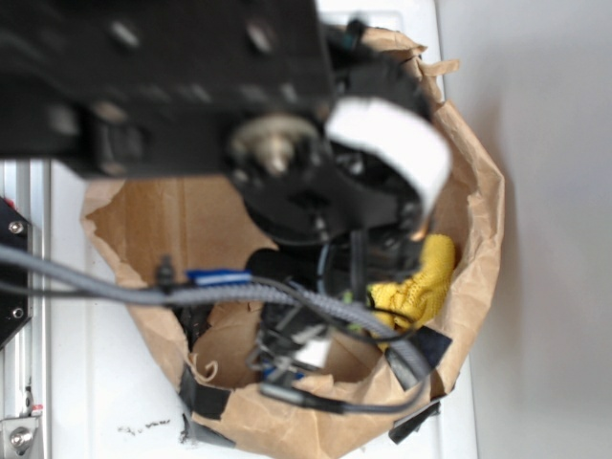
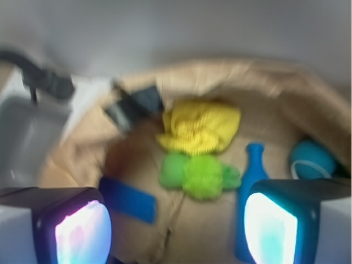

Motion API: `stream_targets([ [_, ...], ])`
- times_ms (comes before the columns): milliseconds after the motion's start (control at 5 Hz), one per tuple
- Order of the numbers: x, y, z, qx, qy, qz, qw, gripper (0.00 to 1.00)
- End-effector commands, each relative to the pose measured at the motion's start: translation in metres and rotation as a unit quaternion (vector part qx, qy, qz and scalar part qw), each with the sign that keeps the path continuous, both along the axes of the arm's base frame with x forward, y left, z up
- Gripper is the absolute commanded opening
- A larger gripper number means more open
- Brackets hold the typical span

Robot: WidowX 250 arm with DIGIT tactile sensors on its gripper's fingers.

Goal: Grab the yellow cloth.

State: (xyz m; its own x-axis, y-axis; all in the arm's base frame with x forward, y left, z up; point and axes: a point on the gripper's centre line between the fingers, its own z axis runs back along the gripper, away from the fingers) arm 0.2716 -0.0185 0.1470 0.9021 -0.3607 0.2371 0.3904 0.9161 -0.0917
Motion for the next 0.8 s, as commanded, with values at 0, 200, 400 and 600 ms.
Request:
stream_targets([
  [0,0.012,0.018,-0.007,0.024,-0.030,-0.026,0.999,1.00],
  [200,0.023,0.017,-0.015,0.027,-0.046,-0.024,0.998,1.00],
  [400,0.033,0.007,-0.029,0.045,-0.044,-0.026,0.998,1.00],
  [600,0.044,-0.013,-0.050,0.063,-0.045,-0.021,0.997,1.00],
])
